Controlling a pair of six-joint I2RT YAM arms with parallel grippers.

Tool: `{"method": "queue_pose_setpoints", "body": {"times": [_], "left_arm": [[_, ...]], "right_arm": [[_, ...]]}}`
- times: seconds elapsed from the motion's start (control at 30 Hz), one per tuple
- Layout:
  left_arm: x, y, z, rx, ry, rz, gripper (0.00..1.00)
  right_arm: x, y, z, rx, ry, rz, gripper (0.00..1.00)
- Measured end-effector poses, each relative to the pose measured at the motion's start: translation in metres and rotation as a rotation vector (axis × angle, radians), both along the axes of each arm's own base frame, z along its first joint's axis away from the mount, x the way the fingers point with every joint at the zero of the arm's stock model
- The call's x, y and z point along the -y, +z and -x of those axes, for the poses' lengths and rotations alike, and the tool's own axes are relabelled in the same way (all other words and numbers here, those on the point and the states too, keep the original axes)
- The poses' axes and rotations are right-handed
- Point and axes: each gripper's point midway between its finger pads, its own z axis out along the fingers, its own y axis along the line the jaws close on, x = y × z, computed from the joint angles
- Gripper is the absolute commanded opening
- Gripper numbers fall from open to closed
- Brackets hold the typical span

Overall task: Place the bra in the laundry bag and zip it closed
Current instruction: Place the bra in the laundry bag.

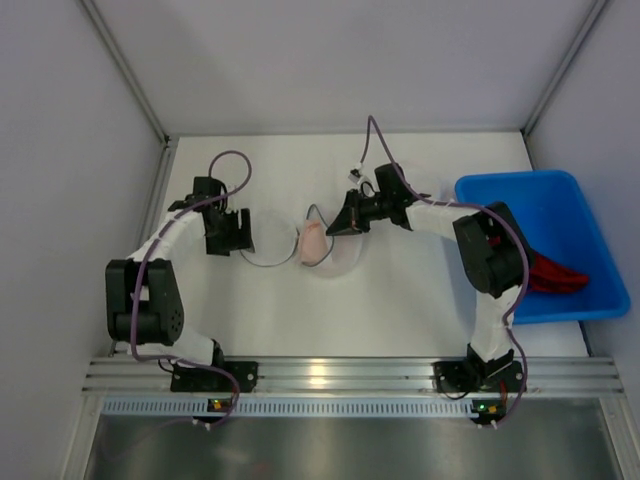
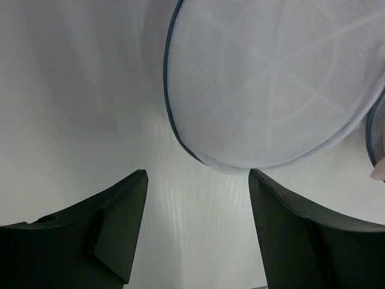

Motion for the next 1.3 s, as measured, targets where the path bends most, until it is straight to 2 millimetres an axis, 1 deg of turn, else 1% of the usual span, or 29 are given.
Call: {"method": "queue_pose_setpoints", "body": {"times": [0.07, 0.23, 0.37, 0.4, 0.43, 0.47, 0.53, 0.57, 0.6, 0.63, 0.7, 0.77, 0.83, 0.87, 0.9, 0.97, 1.0, 1.03, 1.07, 1.1, 1.13, 1.2, 1.27, 1.3], "left_arm": [[0.0, -0.016, 0.001, -0.051, 0.006, 0.012, 0.72], [-0.002, -0.034, -0.005, -0.082, 0.051, 0.09, 0.71], [0.002, -0.046, -0.01, -0.087, 0.091, 0.184, 0.58], [0.006, -0.045, -0.015, -0.069, 0.095, 0.21, 0.47], [0.009, -0.044, -0.02, -0.059, 0.099, 0.234, 0.41], [0.012, -0.044, -0.023, -0.051, 0.098, 0.249, 0.32], [0.017, -0.045, -0.027, -0.044, 0.1, 0.282, 0.05], [0.02, -0.044, -0.029, -0.04, 0.095, 0.299, 0.0], [0.022, -0.041, -0.03, -0.033, 0.092, 0.312, 0.0], [0.023, -0.038, -0.031, -0.024, 0.085, 0.32, 0.0], [0.025, -0.027, -0.031, 0.003, 0.075, 0.328, 0.0], [0.026, -0.006, -0.033, 0.058, 0.058, 0.333, 0.0], [0.026, 0.016, -0.032, 0.12, 0.042, 0.33, 0.0], [0.026, 0.027, -0.031, 0.15, 0.033, 0.327, 0.0], [0.026, 0.04, -0.03, 0.19, 0.022, 0.322, 0.0], [0.028, 0.06, -0.026, 0.24, 0.0, 0.316, 0.0], [0.029, 0.068, -0.024, 0.259, -0.009, 0.315, 0.0], [0.031, 0.074, -0.022, 0.275, -0.02, 0.313, 0.0], [0.032, 0.079, -0.021, 0.286, -0.03, 0.312, 0.0], [0.035, 0.083, -0.02, 0.295, -0.043, 0.31, 0.0], [0.037, 0.086, -0.018, 0.299, -0.051, 0.31, 0.0], [0.041, 0.089, -0.015, 0.297, -0.063, 0.312, 0.0], [0.043, 0.092, -0.013, 0.293, -0.07, 0.314, 0.0], [0.044, 0.092, -0.012, 0.29, -0.07, 0.315, 0.0]], "right_arm": [[0.0, 0.001, 0.0, 0.008, 0.002, -0.001, 0.0], [0.001, 0.003, 0.0, 0.02, 0.007, 0.0, 0.0], [0.001, 0.002, 0.001, 0.028, 0.013, 0.004, 0.0], [0.002, 0.001, 0.001, 0.029, 0.014, 0.006, 0.0], [0.002, 0.0, 0.002, 0.03, 0.017, 0.009, 0.0], [0.003, -0.001, 0.002, 0.031, 0.019, 0.014, 0.0], [0.004, -0.003, 0.003, 0.031, 0.023, 0.021, 0.01], [0.004, -0.004, 0.004, 0.031, 0.026, 0.027, 0.05], [0.005, -0.005, 0.005, 0.031, 0.028, 0.032, 0.19], [0.006, -0.007, 0.006, 0.027, 0.029, 0.04, 0.22], [0.008, -0.01, 0.007, 0.031, 0.036, 0.059, 0.25], [0.01, -0.009, 0.005, 0.041, 0.034, 0.071, 0.27], [0.015, -0.003, 0.0, 0.05, 0.023, 0.076, 0.41], [0.017, 0.0, -0.004, 0.061, 0.016, 0.078, 0.42], [0.021, 0.007, -0.011, 0.081, 0.002, 0.077, 0.36], [0.03, 0.024, -0.024, 0.131, -0.029, 0.072, 0.25], [0.032, 0.034, -0.028, 0.155, -0.04, 0.065, 0.23], [0.034, 0.049, -0.033, 0.189, -0.056, 0.053, 0.2], [0.035, 0.06, -0.036, 0.215, -0.065, 0.044, 0.12], [0.034, 0.074, -0.037, 0.247, -0.072, 0.03, 0.1], [0.03, 0.086, -0.037, 0.273, -0.069, 0.015, 0.08], [0.018, 0.107, -0.033, 0.323, -0.052, -0.014, 0.02], [-0.001, 0.116, -0.024, 0.353, -0.02, -0.033, 0.0], [-0.011, 0.115, -0.015, 0.354, 0.003, -0.035, 0.0]]}}
